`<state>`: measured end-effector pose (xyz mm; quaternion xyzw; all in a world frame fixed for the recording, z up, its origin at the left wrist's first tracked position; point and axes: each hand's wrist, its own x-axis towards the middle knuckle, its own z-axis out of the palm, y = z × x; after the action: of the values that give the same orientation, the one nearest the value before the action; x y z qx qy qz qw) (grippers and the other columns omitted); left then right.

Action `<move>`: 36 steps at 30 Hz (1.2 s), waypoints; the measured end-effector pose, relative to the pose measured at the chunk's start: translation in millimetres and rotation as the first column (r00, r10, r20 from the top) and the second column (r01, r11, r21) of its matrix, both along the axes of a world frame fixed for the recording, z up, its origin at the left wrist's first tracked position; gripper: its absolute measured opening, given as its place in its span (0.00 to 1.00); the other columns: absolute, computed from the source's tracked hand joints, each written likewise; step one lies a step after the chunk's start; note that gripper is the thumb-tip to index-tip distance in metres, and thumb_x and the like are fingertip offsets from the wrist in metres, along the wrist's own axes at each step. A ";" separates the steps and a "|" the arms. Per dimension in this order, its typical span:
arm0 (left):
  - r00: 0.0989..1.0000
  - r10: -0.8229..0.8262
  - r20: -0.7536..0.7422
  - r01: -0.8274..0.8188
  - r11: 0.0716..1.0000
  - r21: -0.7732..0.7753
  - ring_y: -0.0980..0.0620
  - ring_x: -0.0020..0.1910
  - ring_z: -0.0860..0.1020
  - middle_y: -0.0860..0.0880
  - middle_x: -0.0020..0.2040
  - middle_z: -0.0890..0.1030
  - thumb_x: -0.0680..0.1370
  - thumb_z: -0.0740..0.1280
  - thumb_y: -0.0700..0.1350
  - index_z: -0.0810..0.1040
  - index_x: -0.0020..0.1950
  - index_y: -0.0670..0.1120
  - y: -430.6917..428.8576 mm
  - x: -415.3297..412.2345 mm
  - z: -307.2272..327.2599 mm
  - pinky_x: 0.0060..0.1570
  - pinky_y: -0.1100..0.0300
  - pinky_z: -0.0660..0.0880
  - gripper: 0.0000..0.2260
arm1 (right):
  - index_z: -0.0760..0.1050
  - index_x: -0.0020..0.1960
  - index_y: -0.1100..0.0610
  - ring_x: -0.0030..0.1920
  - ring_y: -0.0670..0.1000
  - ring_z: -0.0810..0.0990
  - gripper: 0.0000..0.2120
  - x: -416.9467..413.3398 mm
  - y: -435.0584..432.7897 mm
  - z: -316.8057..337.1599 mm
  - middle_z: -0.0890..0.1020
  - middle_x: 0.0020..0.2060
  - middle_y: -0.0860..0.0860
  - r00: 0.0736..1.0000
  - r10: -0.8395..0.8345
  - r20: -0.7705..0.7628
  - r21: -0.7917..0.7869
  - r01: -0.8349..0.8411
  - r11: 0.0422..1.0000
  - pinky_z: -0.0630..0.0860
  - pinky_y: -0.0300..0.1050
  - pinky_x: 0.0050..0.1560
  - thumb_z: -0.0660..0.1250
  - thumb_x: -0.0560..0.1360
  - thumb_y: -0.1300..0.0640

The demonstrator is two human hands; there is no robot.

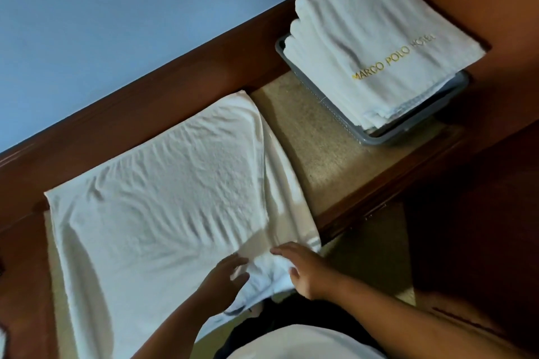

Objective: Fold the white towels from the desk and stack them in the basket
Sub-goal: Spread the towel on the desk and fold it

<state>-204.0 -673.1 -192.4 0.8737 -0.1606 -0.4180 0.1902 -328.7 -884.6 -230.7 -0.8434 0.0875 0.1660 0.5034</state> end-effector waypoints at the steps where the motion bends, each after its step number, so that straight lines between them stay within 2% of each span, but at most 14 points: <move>1: 0.999 0.046 -0.015 -0.046 0.999 -0.002 0.53 0.66 0.76 0.53 0.67 0.75 0.81 0.69 0.45 0.70 0.54 0.65 -0.2 0.3 1.1 0.63 0.65 0.69 0.14 | 0.73 0.69 0.55 0.64 0.44 0.71 0.27 0.6 2.7 -5.9 0.71 0.65 0.47 0.995 -0.096 0.032 -0.021 0.097 0.995 0.68 0.43 0.70 0.56 0.71 0.64; 4: 0.996 0.049 -0.081 -0.047 0.999 0.019 0.53 0.63 0.78 0.56 0.62 0.76 0.81 0.68 0.46 0.73 0.60 0.60 3.2 -0.6 2.8 0.60 0.66 0.71 0.12 | 0.74 0.62 0.56 0.56 0.52 0.76 0.20 1.4 1.7 -15.9 0.71 0.60 0.51 0.954 -0.299 0.030 -0.148 0.300 0.942 0.75 0.51 0.61 0.60 0.72 0.68; 8: 0.991 0.054 -0.123 -0.051 0.998 0.023 0.54 0.56 0.80 0.53 0.61 0.81 0.78 0.69 0.46 0.74 0.55 0.62 12.8 -1.6 5.6 0.64 0.56 0.75 0.11 | 0.75 0.58 0.58 0.53 0.56 0.78 0.11 -3.7 -0.7 -18.2 0.76 0.56 0.55 0.947 -0.315 -0.071 -0.231 0.291 0.928 0.74 0.45 0.56 0.63 0.77 0.63; 10: 0.988 0.086 -0.127 -0.083 0.996 0.030 0.57 0.54 0.81 0.52 0.59 0.83 0.79 0.69 0.45 0.76 0.55 0.61 14.7 0.6 5.5 0.59 0.62 0.75 0.11 | 0.77 0.60 0.60 0.55 0.57 0.79 0.13 -9.1 0.1 -18.4 0.80 0.55 0.57 0.938 -0.307 -0.160 -0.177 0.279 0.944 0.73 0.40 0.56 0.61 0.77 0.63; 14: 0.987 0.054 -0.150 -0.054 0.999 0.005 0.64 0.43 0.79 0.56 0.54 0.82 0.81 0.68 0.49 0.75 0.61 0.59 9.0 6.5 8.9 0.45 0.69 0.71 0.10 | 0.73 0.71 0.56 0.63 0.55 0.78 0.24 -17.4 7.1 -5.4 0.79 0.64 0.56 0.955 -0.126 -0.270 -0.089 0.105 0.990 0.73 0.46 0.65 0.58 0.76 0.57; 17: 0.988 0.068 -0.138 -0.074 0.996 -0.040 0.58 0.52 0.80 0.56 0.62 0.79 0.82 0.67 0.47 0.75 0.63 0.56 1.1 14.2 11.6 0.50 0.66 0.73 0.11 | 0.64 0.76 0.51 0.69 0.59 0.68 0.26 -9.2 27.4 5.4 0.70 0.69 0.57 0.944 0.094 -0.315 -0.194 -0.161 0.968 0.66 0.50 0.70 0.59 0.78 0.59; 19: 0.990 0.063 -0.126 -0.071 0.996 -0.059 0.55 0.55 0.79 0.54 0.64 0.78 0.82 0.66 0.45 0.75 0.65 0.55 -3.8 20.1 12.8 0.57 0.60 0.74 0.12 | 0.58 0.79 0.50 0.71 0.62 0.63 0.29 -4.0 43.4 9.2 0.64 0.71 0.59 0.914 0.143 -0.380 -0.246 -0.249 0.937 0.63 0.56 0.73 0.59 0.78 0.57; 22: 0.995 0.029 -0.095 -0.032 0.999 -0.032 0.55 0.46 0.81 0.53 0.54 0.79 0.83 0.63 0.43 0.76 0.65 0.54 -7.1 23.2 12.8 0.55 0.54 0.76 0.12 | 0.62 0.75 0.52 0.70 0.62 0.62 0.27 -2.9 53.6 8.7 0.62 0.70 0.58 0.923 0.094 -0.372 -0.295 -0.213 0.931 0.63 0.56 0.72 0.61 0.77 0.58; 24: 0.997 -0.057 -0.056 0.056 0.998 -0.023 0.62 0.41 0.77 0.55 0.54 0.77 0.83 0.62 0.42 0.74 0.62 0.57 -3.7 20.9 10.7 0.51 0.61 0.75 0.12 | 0.66 0.69 0.54 0.70 0.60 0.63 0.23 -6.0 54.7 7.4 0.62 0.68 0.56 0.926 0.038 -0.375 -0.289 -0.156 0.944 0.65 0.54 0.70 0.63 0.75 0.61; 27: 0.970 -0.244 -0.017 0.244 0.970 -0.003 0.61 0.60 0.76 0.61 0.66 0.71 0.83 0.61 0.43 0.69 0.63 0.61 6.0 18.0 7.2 0.60 0.71 0.68 0.13 | 0.65 0.68 0.55 0.72 0.59 0.63 0.23 -14.6 58.3 3.2 0.61 0.71 0.55 0.925 -0.006 -0.379 -0.254 -0.098 0.962 0.62 0.54 0.73 0.62 0.74 0.61; 29: 0.926 -0.376 -0.023 0.376 0.926 0.036 0.58 0.70 0.72 0.64 0.72 0.63 0.84 0.61 0.45 0.69 0.67 0.61 13.5 18.6 4.3 0.68 0.68 0.65 0.15 | 0.63 0.72 0.54 0.73 0.60 0.63 0.27 -20.3 58.5 0.3 0.63 0.72 0.56 0.918 -0.018 -0.396 -0.278 -0.102 0.955 0.62 0.54 0.73 0.61 0.74 0.59; 31: 0.888 -0.458 -0.037 0.459 0.886 0.070 0.57 0.75 0.66 0.63 0.77 0.57 0.84 0.61 0.46 0.69 0.73 0.58 16.8 19.5 3.6 0.73 0.63 0.63 0.17 | 0.63 0.72 0.51 0.68 0.62 0.69 0.27 -24.7 51.4 0.7 0.70 0.66 0.58 0.899 -0.062 -0.434 -0.318 -0.089 0.944 0.66 0.54 0.69 0.61 0.73 0.54; 34: 0.838 -0.545 -0.037 0.545 0.831 0.110 0.55 0.77 0.64 0.57 0.82 0.53 0.84 0.60 0.48 0.66 0.76 0.56 12.9 20.6 8.2 0.75 0.61 0.62 0.20 | 0.72 0.57 0.50 0.58 0.61 0.77 0.13 -24.9 39.3 12.9 0.76 0.56 0.59 0.844 -0.287 -0.453 -0.268 0.178 0.947 0.73 0.48 0.55 0.61 0.75 0.46; 36: 0.804 -0.594 -0.033 0.592 0.793 0.144 0.53 0.77 0.63 0.54 0.82 0.54 0.85 0.59 0.49 0.63 0.78 0.56 7.0 22.2 11.9 0.75 0.59 0.60 0.21 | 0.72 0.44 0.54 0.50 0.56 0.77 0.10 -20.6 34.2 20.7 0.77 0.44 0.55 0.782 -0.411 -0.469 -0.118 0.406 0.906 0.70 0.46 0.47 0.59 0.79 0.49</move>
<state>-181.8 -666.1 -180.5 0.7940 -0.3961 -0.4609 -0.0160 -349.3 -850.4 -209.9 -0.7384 0.3916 0.2577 0.4848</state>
